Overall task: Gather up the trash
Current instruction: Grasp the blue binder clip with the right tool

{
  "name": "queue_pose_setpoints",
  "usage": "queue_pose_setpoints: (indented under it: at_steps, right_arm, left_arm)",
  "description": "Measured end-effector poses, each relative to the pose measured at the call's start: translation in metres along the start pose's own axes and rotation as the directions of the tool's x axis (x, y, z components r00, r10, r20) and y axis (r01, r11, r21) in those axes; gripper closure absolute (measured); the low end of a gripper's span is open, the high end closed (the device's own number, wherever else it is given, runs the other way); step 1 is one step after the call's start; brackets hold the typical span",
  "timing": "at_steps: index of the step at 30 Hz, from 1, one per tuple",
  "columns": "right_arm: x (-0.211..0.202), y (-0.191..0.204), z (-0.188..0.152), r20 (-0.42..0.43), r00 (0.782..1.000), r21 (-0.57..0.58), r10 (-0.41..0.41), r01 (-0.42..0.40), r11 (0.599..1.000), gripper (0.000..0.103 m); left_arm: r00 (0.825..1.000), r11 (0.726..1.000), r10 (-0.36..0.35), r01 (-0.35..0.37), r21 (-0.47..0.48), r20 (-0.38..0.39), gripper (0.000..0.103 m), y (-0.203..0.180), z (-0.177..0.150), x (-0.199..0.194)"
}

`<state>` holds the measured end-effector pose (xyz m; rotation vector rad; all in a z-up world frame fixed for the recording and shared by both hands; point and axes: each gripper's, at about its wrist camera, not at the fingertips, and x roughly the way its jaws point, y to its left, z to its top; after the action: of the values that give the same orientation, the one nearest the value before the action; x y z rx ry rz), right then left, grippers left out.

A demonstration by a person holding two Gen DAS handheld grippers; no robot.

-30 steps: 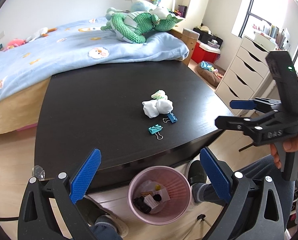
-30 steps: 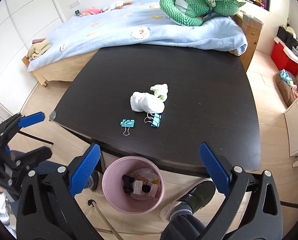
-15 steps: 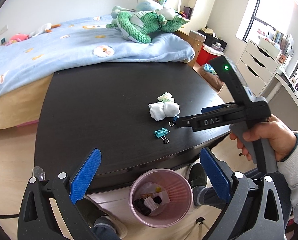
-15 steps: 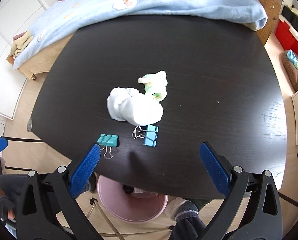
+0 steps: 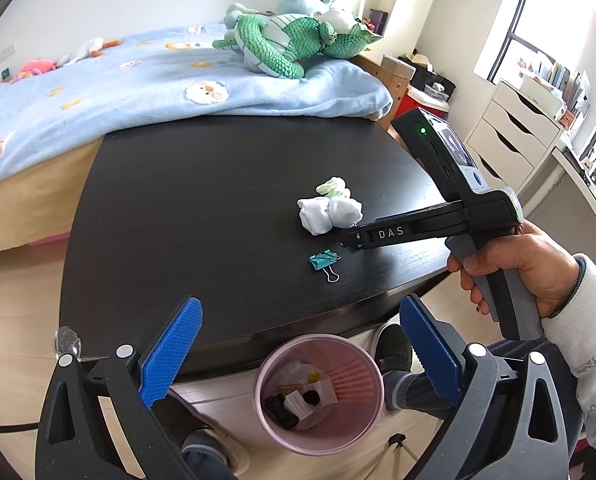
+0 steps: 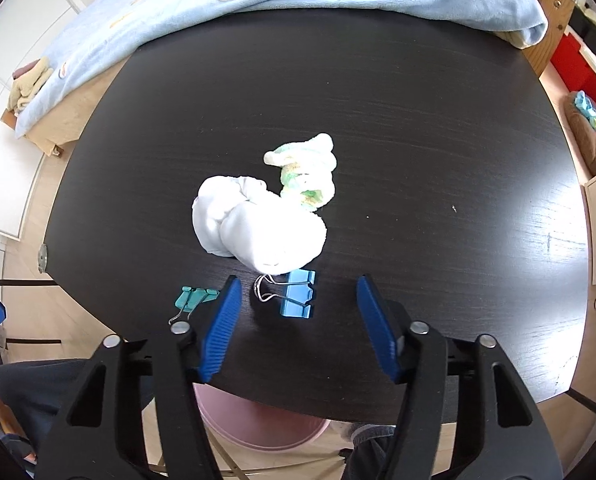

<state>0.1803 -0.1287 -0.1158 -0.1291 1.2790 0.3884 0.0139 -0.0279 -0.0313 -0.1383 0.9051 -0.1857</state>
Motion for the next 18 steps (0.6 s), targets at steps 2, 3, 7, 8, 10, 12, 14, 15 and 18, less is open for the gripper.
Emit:
queue_pose_setpoints:
  at_steps: [2,3,7,8,10,12,14,15,18]
  right_arm:
    - [0.000,0.002,0.000,0.000,1.000,-0.018,-0.022,0.022,1.000,0.054]
    - [0.001,0.004,0.000,0.000,1.000,-0.025,-0.028,0.028,0.999,0.058]
    - [0.000,0.003,0.000,-0.001,0.999,-0.042,-0.043,0.043,0.998,0.079]
    - [0.000,0.002,-0.001,-0.001,0.999,-0.041,-0.038,0.038,0.998,0.080]
    - [-0.001,0.001,-0.002,-0.001,0.999,-0.040,-0.034,0.034,0.999,0.086]
    - [-0.003,-0.002,-0.003,0.001,1.000,-0.034,-0.026,0.026,0.999,0.088]
    - [-0.004,-0.002,-0.002,0.006,1.000,-0.032,-0.019,0.019,0.999,0.088]
    - [-0.005,-0.002,-0.003,0.009,1.000,-0.031,-0.016,0.016,0.999,0.088]
    - [-0.011,-0.004,-0.005,0.022,1.000,-0.027,-0.004,0.005,1.000,0.088]
  left_arm:
    - [1.000,1.000,-0.001,0.001,-0.004,-0.001,0.008,0.000,-0.001,0.001]
    - [1.000,1.000,-0.002,0.002,-0.005,-0.003,0.008,0.000,-0.001,0.001]
    - [1.000,1.000,-0.003,0.003,-0.006,-0.004,0.008,0.001,-0.001,0.002]
    - [1.000,1.000,-0.004,0.004,-0.005,-0.003,0.008,0.001,-0.001,0.002]
    - [1.000,1.000,-0.005,0.005,-0.003,-0.001,0.008,0.001,0.000,0.002]
    - [1.000,1.000,-0.005,0.005,0.000,-0.001,0.008,0.000,0.001,0.002]
    - [1.000,1.000,-0.005,0.005,0.002,0.000,0.008,-0.001,0.003,0.002]
    - [1.000,1.000,-0.005,0.005,0.004,0.001,0.008,-0.001,0.003,0.002]
    - [1.000,1.000,-0.004,0.004,0.007,0.000,0.008,-0.004,0.006,0.003]
